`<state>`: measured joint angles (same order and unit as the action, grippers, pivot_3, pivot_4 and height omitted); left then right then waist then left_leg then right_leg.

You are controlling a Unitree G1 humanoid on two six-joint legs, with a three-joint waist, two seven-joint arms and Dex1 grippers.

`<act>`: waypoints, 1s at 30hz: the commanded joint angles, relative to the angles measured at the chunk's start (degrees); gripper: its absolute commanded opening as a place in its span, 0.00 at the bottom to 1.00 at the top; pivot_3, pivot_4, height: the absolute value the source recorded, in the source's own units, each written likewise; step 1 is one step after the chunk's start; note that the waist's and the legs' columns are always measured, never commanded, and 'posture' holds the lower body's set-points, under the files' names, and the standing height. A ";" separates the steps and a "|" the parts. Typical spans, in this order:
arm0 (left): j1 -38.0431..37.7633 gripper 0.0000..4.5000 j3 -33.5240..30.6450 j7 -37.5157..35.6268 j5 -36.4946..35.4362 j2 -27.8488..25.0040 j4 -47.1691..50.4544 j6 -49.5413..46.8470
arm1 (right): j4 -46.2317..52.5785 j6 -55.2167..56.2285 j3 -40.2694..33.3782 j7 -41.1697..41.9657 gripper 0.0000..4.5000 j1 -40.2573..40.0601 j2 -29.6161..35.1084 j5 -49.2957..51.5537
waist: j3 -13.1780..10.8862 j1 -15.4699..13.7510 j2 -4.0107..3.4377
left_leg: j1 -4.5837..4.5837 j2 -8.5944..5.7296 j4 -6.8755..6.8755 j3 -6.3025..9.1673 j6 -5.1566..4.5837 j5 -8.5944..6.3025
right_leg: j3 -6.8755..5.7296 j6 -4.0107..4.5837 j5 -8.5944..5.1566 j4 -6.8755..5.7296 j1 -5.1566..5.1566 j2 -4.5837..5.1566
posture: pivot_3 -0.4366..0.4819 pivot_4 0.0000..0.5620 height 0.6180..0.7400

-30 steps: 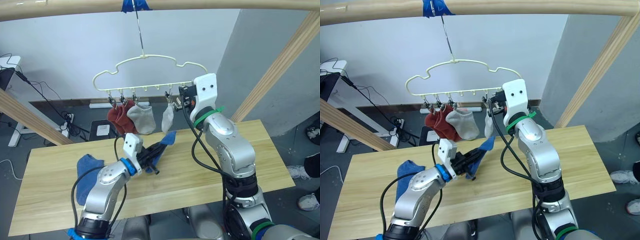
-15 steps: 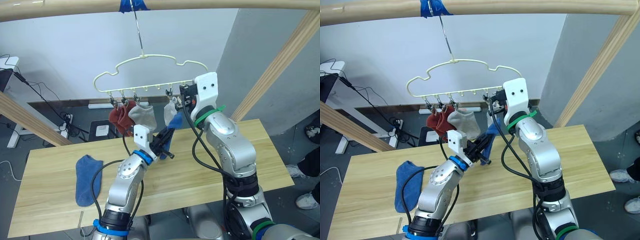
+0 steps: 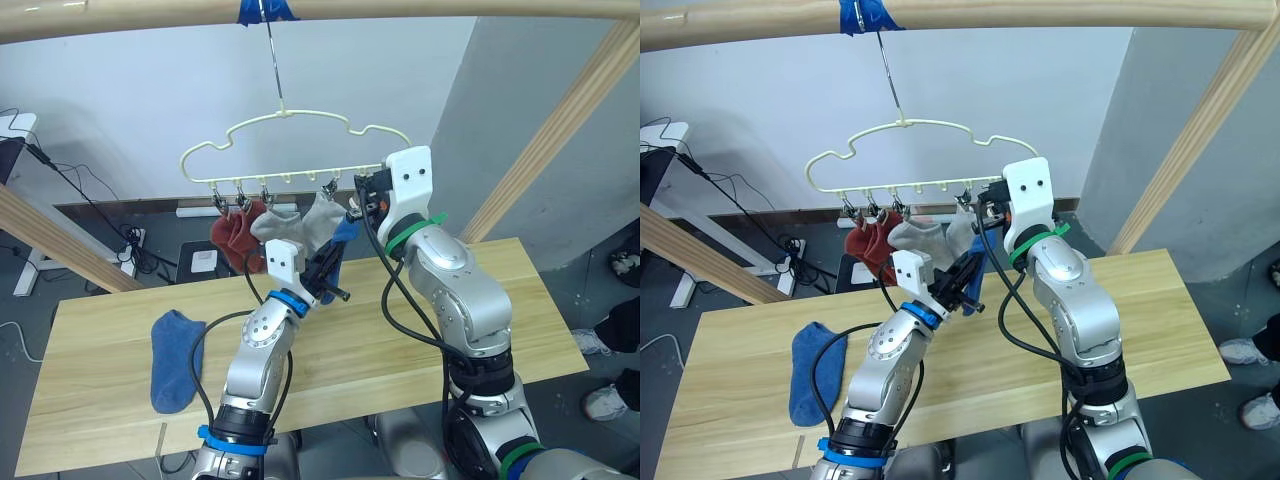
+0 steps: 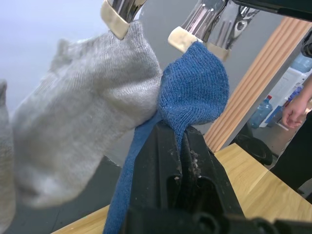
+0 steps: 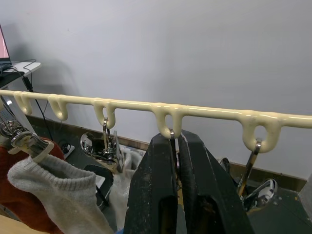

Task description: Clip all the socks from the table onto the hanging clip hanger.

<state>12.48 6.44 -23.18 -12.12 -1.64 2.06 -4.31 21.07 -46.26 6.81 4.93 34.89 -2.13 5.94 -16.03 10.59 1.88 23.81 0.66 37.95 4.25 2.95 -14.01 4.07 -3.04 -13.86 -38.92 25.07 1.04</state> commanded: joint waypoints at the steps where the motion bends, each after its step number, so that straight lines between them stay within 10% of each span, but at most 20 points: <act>1: 0.55 0.00 0.67 -0.14 0.24 -0.02 0.38 0.03 | 2.86 -0.25 -0.70 -0.47 0.00 0.64 -0.80 1.00 | 0.00 0.33 0.00 | 0.00 0.00 0.00 0.00 0.00 0.00 | 0.00 0.00 0.00 0.00 0.00 0.00 | 0.18 0.43 1.00; 30: 4.23 0.00 -0.20 1.83 -1.30 1.51 0.63 -2.19 | 3.07 -1.71 -0.61 -0.18 0.00 0.33 -1.08 1.26 | 0.00 0.57 0.00 | 0.01 -0.01 -0.02 0.01 0.00 0.00 | 0.00 -0.03 -0.01 0.02 0.00 0.00 | 0.18 0.43 1.00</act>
<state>16.05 6.24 -21.71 -12.71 -0.80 0.02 -7.02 21.78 -47.91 6.33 4.92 34.91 -3.05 6.64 -16.03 11.16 1.88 23.83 0.64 37.94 4.26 2.95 -14.01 4.07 -3.07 -13.87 -38.90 25.07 1.04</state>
